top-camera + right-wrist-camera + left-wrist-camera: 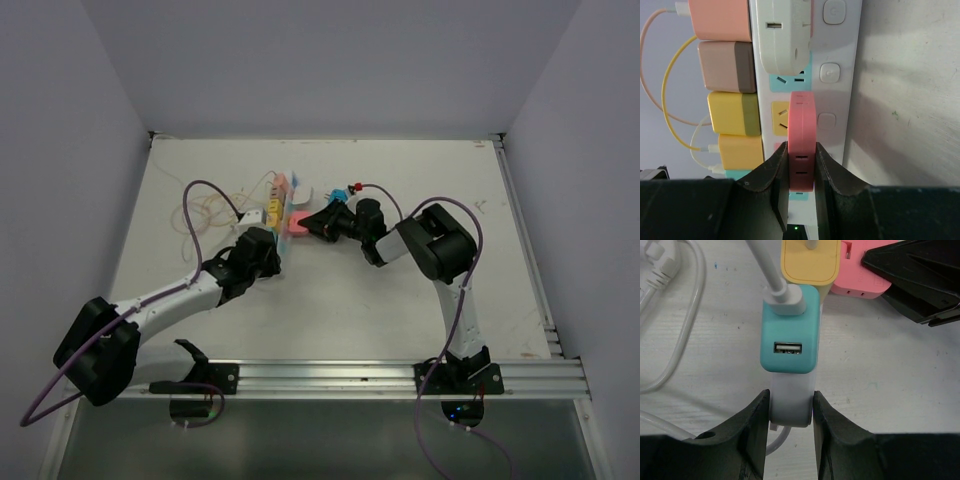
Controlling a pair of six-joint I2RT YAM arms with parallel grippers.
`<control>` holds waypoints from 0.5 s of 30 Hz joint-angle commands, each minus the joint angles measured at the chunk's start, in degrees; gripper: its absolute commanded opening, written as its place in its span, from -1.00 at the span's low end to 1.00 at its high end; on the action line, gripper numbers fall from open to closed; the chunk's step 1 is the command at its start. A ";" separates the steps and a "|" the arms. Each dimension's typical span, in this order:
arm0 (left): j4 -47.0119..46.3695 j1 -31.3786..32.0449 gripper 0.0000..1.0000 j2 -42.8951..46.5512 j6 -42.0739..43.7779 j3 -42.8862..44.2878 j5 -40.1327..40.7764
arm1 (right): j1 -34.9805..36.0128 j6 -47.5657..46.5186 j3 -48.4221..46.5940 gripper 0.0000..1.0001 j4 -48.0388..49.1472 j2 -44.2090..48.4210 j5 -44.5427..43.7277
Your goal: Pull the plug off the socket
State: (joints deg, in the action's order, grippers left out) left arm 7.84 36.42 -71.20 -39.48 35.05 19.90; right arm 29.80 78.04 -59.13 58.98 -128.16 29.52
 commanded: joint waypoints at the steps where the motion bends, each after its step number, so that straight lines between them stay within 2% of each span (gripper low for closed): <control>1: 9.47 -0.83 -1.00 -1.31 -2.35 0.11 10.33 | -1.59 0.53 1.30 -1.00 3.42 5.19 -0.07; 15: 13.79 -0.74 -1.00 -1.22 -5.69 1.95 14.46 | -2.47 2.56 4.99 -1.00 6.50 8.71 -0.60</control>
State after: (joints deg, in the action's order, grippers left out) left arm 13.32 36.49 -71.42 -43.57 36.58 26.92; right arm 27.59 79.50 -54.50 60.18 -123.70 29.30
